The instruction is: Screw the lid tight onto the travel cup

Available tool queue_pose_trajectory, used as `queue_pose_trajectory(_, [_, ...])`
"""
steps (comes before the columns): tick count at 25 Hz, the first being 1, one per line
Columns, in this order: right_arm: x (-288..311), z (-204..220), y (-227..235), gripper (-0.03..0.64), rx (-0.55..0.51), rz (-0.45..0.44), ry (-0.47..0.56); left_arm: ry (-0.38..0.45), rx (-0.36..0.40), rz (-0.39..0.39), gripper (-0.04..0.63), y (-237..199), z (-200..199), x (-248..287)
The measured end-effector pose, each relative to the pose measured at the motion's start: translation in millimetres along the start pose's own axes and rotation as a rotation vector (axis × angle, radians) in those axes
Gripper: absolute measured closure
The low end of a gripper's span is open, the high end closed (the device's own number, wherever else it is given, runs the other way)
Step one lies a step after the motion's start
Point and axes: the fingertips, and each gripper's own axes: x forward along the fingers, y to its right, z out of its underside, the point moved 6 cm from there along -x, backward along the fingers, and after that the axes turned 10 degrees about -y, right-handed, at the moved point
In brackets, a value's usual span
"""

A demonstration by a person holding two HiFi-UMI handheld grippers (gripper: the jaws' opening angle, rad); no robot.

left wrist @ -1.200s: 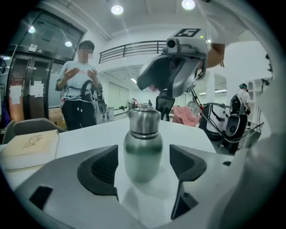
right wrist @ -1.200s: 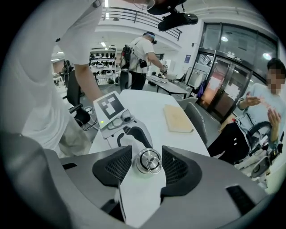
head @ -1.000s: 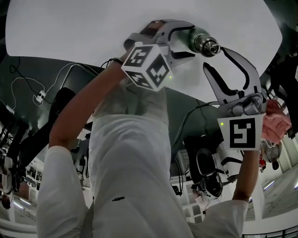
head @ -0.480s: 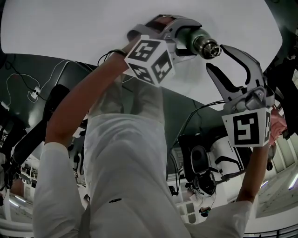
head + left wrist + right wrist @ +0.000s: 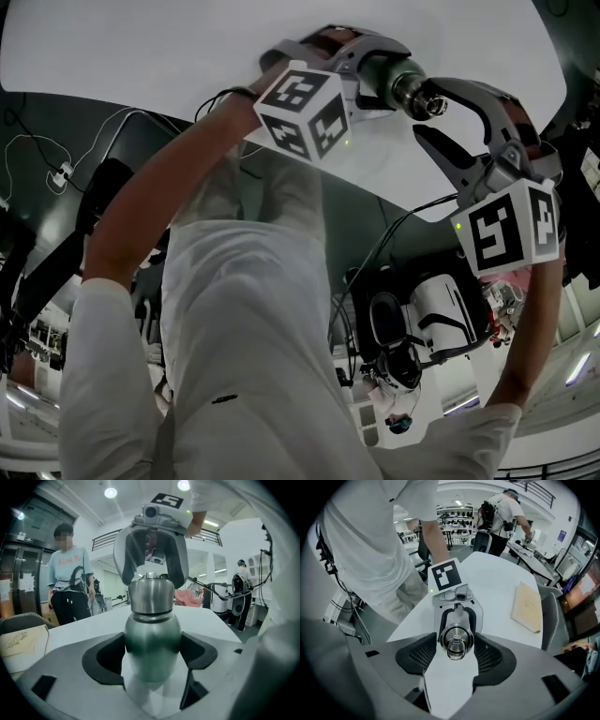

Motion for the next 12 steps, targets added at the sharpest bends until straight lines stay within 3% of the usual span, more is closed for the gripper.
queue_pose_trajectory(5, [6, -5, 6, 0.394, -0.05, -0.039, -0.031, 0.003, -0.007, 0.003, 0.25, 1, 0, 1])
queue_pose_trajectory(9, [10, -4, 8, 0.396, 0.012, -0.077, -0.023, 0.005, -0.01, 0.003, 0.25, 1, 0, 1])
queue_pose_trajectory(12, [12, -2, 8, 0.396, 0.081, -0.057, -0.002, 0.0, -0.013, 0.0, 0.25, 1, 0, 3])
